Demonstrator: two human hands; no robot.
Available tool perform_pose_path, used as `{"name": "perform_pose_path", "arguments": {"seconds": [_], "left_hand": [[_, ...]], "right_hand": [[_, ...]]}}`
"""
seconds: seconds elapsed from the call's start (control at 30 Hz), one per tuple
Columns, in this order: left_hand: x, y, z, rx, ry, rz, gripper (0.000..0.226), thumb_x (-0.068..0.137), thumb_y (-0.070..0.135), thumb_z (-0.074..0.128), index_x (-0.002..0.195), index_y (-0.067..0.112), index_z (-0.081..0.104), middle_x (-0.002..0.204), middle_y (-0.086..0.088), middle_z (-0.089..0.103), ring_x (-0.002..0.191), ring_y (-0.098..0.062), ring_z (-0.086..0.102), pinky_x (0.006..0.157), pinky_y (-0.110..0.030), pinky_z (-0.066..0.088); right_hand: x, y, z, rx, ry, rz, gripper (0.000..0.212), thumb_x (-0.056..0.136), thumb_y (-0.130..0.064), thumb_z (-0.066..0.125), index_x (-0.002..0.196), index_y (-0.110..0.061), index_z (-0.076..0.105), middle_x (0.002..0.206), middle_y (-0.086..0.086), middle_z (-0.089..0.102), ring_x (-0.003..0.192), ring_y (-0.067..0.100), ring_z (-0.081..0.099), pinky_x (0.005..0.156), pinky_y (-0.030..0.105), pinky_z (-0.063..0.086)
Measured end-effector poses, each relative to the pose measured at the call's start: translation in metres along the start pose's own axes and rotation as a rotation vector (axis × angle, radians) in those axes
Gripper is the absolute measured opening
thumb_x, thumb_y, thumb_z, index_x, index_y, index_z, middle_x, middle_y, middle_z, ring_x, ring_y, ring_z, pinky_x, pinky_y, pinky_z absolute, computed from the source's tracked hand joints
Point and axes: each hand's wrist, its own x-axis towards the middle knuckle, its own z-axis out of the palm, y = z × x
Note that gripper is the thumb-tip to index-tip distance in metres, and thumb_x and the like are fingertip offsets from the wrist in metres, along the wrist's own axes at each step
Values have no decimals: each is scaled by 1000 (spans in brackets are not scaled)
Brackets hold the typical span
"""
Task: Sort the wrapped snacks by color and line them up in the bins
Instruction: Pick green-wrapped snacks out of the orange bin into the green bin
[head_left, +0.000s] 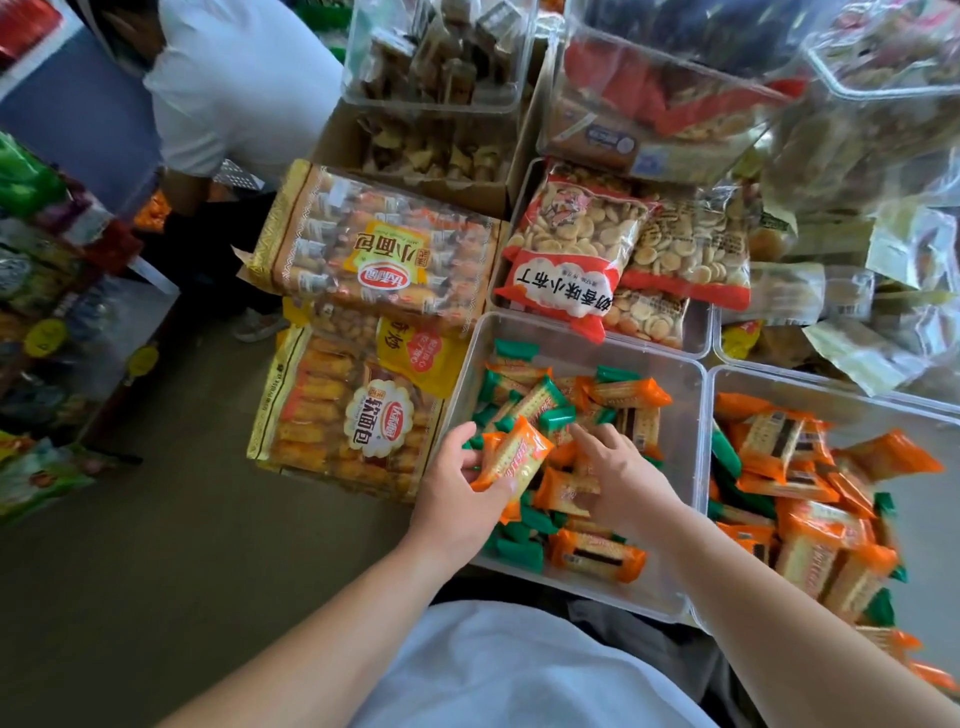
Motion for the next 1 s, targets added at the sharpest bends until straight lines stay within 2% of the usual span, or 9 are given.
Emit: {"name": "perform_pose_path", "arguments": {"seconds": [0.13, 0.2, 0.33, 0.43, 0.57, 0.67, 0.73, 0.87, 1.0], "left_hand": [[1, -6, 1, 30, 1, 17, 78, 91, 17, 80, 155, 27, 38, 124, 9, 65, 103, 2, 65, 79, -19, 59], [2, -10, 2, 67, -3, 12, 79, 90, 21, 81, 155, 28, 37, 122, 10, 65, 103, -2, 66, 82, -24, 61], [2, -13, 4, 195, -41, 21, 96, 66, 58, 78, 151, 34, 40, 121, 10, 67, 106, -11, 68, 91, -42, 62], [4, -4, 7, 139, 3, 44, 87, 71, 49, 85, 147, 39, 44, 115, 17, 67, 101, -7, 69, 88, -39, 62], [6, 27, 28, 24, 0, 108, 61, 86, 32, 84, 133, 45, 48, 113, 18, 69, 93, 3, 70, 76, -20, 61], [-1, 50, 63, -13, -93, 130, 57, 82, 34, 85, 131, 39, 56, 111, 12, 71, 99, -5, 70, 88, -36, 62], [-7, 61, 91, -1, -182, 134, 52, 77, 40, 86, 121, 41, 59, 104, 8, 73, 93, -11, 71, 84, -42, 62], [-20, 82, 148, 50, -325, 172, 48, 74, 45, 82, 115, 39, 58, 97, 10, 73, 87, -10, 71, 80, -43, 63], [-28, 98, 199, 141, -355, 223, 52, 82, 43, 84, 125, 35, 56, 106, 15, 69, 97, -6, 67, 84, -29, 59]], "right_hand": [[-10, 2, 8, 53, 72, 28, 84, 83, -41, 82, 152, -29, 36, 134, -5, 34, 128, 21, 45, 88, 33, 54], [-19, 2, 7, 107, 76, 43, 71, 79, -43, 84, 137, -33, 44, 128, -9, 40, 113, 18, 54, 76, 32, 52], [-43, -3, -4, 252, 147, 166, 54, 82, -44, 80, 123, -35, 46, 117, -12, 62, 89, 14, 56, 70, 33, 51], [-64, -7, -19, 456, 357, 243, 54, 77, -56, 83, 114, -41, 46, 102, -18, 64, 86, 12, 63, 69, 34, 57], [-93, 5, -32, 804, 563, 346, 52, 80, -42, 86, 119, -44, 52, 100, -18, 69, 86, 1, 68, 74, 34, 62], [-120, 30, -35, 946, 662, 426, 51, 85, -36, 84, 124, -40, 52, 97, -21, 68, 84, -13, 65, 69, 13, 56], [-141, 51, -34, 974, 738, 511, 49, 86, -39, 83, 126, -38, 54, 96, -20, 68, 81, -15, 64, 64, 6, 50], [-179, 94, -28, 1090, 877, 694, 45, 82, -45, 85, 118, -34, 61, 103, -12, 72, 91, 1, 69, 77, 23, 54], [-200, 132, -30, 1112, 944, 741, 42, 86, -48, 80, 118, -37, 56, 103, -13, 70, 93, 4, 68, 84, 29, 54]]}}
